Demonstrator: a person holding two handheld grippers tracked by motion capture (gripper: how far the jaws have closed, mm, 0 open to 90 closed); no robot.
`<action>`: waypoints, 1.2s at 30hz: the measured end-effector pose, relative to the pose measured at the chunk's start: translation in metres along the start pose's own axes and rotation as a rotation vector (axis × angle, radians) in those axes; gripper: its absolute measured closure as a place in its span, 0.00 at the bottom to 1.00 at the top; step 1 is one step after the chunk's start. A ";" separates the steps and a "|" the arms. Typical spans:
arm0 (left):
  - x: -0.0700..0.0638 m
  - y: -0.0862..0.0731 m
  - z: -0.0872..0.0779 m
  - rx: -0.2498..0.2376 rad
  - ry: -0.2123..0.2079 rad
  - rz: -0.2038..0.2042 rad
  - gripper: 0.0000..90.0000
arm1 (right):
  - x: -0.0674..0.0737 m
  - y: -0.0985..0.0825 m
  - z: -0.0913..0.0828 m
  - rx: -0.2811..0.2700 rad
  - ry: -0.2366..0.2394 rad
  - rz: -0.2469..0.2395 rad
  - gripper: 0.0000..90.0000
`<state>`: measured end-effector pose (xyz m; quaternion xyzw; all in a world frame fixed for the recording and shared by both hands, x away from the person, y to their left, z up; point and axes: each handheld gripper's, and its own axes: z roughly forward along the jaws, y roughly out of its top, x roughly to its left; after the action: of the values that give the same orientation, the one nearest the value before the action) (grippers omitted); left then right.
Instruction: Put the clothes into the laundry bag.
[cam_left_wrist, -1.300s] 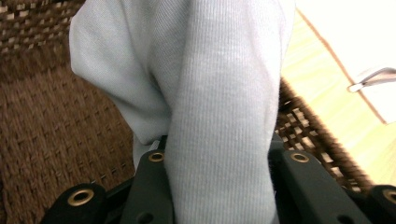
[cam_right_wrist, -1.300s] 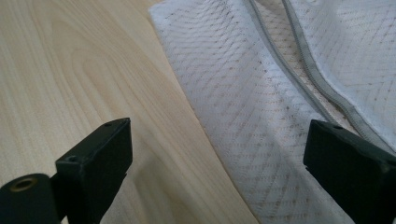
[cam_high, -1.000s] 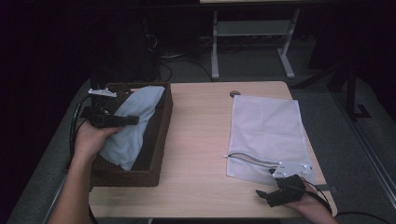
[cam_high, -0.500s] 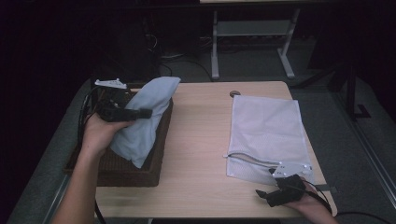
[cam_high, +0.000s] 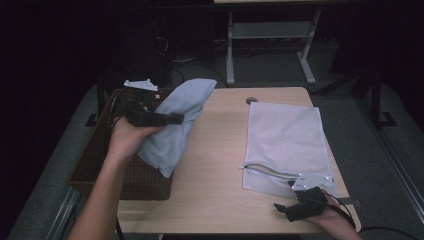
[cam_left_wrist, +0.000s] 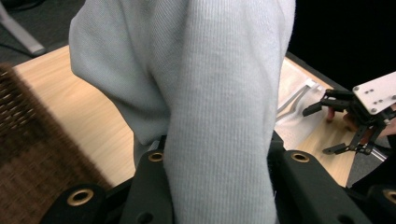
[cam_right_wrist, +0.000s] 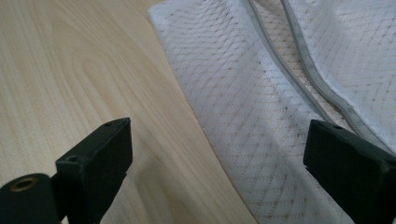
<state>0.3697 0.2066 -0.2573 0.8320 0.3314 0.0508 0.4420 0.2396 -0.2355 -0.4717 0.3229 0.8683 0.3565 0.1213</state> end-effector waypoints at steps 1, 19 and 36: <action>-0.001 0.001 0.002 0.003 -0.003 0.004 0.75 | 0.000 0.000 0.000 0.000 -0.001 0.000 0.09; -0.020 0.003 0.070 0.069 -0.041 0.032 0.74 | -0.001 -0.001 0.000 0.002 -0.001 -0.003 0.09; -0.002 -0.027 0.137 0.246 0.034 -0.012 0.74 | 0.000 -0.002 0.000 0.011 -0.002 -0.012 0.09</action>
<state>0.4063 0.1198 -0.3600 0.8768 0.3477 0.0212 0.3315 0.2390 -0.2365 -0.4729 0.3187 0.8720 0.3506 0.1226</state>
